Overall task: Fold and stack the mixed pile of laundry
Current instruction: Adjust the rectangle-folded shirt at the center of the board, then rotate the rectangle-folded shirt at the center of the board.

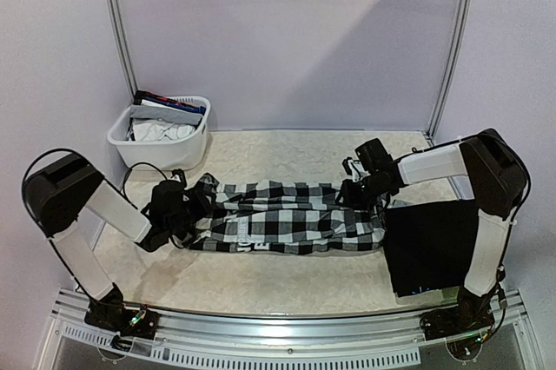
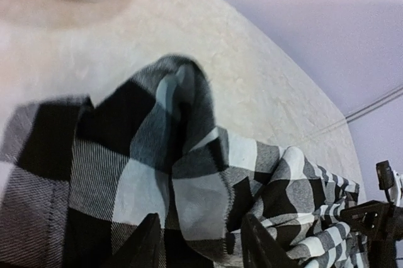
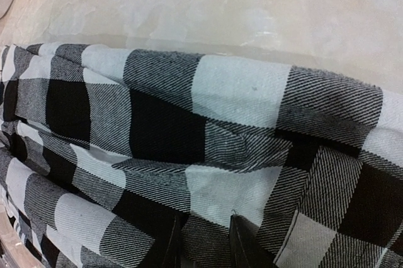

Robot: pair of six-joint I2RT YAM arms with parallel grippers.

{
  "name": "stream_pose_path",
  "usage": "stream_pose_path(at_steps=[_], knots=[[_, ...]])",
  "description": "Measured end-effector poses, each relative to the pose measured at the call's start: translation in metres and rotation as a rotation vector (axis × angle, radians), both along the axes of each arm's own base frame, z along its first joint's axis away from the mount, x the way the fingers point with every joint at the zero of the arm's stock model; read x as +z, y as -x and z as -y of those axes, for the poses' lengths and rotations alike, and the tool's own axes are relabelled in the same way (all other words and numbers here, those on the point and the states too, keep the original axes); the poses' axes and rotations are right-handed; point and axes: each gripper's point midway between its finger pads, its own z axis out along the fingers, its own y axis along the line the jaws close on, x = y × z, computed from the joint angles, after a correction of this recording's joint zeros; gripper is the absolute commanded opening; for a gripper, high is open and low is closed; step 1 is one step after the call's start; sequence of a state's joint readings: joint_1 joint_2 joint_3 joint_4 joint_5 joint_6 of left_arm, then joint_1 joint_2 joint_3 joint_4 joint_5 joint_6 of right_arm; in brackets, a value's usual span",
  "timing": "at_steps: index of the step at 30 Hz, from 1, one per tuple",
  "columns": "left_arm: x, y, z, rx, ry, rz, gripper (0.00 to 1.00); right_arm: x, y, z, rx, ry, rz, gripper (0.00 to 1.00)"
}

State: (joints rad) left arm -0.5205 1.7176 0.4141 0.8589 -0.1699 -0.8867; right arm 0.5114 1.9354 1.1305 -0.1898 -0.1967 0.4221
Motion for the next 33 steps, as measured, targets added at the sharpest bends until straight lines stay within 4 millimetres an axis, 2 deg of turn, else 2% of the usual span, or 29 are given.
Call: stream_pose_path(at_steps=[8, 13, 16, 20, 25, 29, 31, 33], knots=[[0.079, 0.011, -0.016, 0.029, -0.116, 0.094, 0.77, 0.017, 0.004, 0.004, 0.0, 0.003, 0.016, 0.3], [0.111, 0.035, -0.046, 0.083, -0.228, 0.096, 0.77, 0.029, 0.005, 0.005, 0.002, 0.005, 0.029, 0.32], [0.119, 0.048, -0.067, 0.128, -0.303, 0.076, 0.78, 0.042, 0.002, 0.005, 0.001, 0.002, 0.053, 0.35], [0.108, 0.065, -0.087, 0.15, -0.405, 0.011, 0.78, 0.063, -0.001, 0.001, 0.007, -0.012, 0.096, 0.39], [0.075, 0.078, -0.09, 0.089, -0.459, -0.092, 0.75, 0.084, 0.004, -0.008, 0.029, -0.028, 0.138, 0.43], [0.047, 0.087, -0.087, 0.031, -0.459, -0.166, 0.64, 0.094, 0.01, -0.017, 0.052, -0.034, 0.159, 0.44], [0.04, 0.09, -0.084, 0.013, -0.444, -0.189, 0.6, 0.096, 0.011, -0.017, 0.054, -0.031, 0.166, 0.44], [0.035, 0.092, -0.078, -0.011, -0.422, -0.21, 0.49, 0.096, 0.011, -0.016, 0.054, -0.025, 0.17, 0.44]])
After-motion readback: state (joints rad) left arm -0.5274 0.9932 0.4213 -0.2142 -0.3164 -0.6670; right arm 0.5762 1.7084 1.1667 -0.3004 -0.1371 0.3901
